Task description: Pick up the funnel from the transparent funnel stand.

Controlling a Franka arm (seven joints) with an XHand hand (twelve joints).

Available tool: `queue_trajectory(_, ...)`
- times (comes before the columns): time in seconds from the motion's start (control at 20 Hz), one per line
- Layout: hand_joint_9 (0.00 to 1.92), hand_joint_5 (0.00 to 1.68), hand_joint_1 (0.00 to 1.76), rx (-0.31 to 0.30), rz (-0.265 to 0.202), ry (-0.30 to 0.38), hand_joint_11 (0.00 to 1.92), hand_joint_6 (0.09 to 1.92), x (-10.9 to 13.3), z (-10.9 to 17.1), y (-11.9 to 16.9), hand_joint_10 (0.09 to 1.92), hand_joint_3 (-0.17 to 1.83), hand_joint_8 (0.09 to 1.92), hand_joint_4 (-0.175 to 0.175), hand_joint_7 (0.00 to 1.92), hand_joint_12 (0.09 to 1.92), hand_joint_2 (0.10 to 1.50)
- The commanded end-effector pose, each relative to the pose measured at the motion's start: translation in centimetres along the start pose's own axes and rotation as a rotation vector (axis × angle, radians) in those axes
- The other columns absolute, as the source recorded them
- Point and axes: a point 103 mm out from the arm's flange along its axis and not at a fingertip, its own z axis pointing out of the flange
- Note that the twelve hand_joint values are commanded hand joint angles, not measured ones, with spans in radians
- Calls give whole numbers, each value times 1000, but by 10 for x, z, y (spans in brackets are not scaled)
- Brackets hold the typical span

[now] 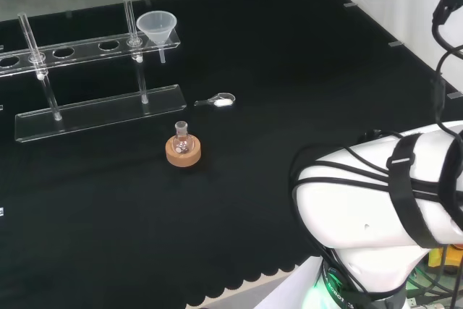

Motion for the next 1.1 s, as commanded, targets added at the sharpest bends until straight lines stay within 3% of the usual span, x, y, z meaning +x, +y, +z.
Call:
queue_trajectory(0.05,209,251,0,32,24,-1,0,87,-5,19,19,625,369,535,5,55,1342,1232)
queue_trajectory(0.3,212,253,0,46,26,-27,0,87,11,35,38,625,365,535,5,55,1340,1233)
queue_trajectory(0.5,216,254,0,66,3,-41,0,87,29,48,62,626,362,534,5,57,1339,1234)
queue_trajectory(0.9,260,276,38,72,-100,-7,0,87,68,77,127,637,319,556,-2,130,1349,1205)
queue_trajectory(1.1,295,292,104,100,-141,-40,1,87,86,88,155,648,288,579,-7,181,1372,1172)
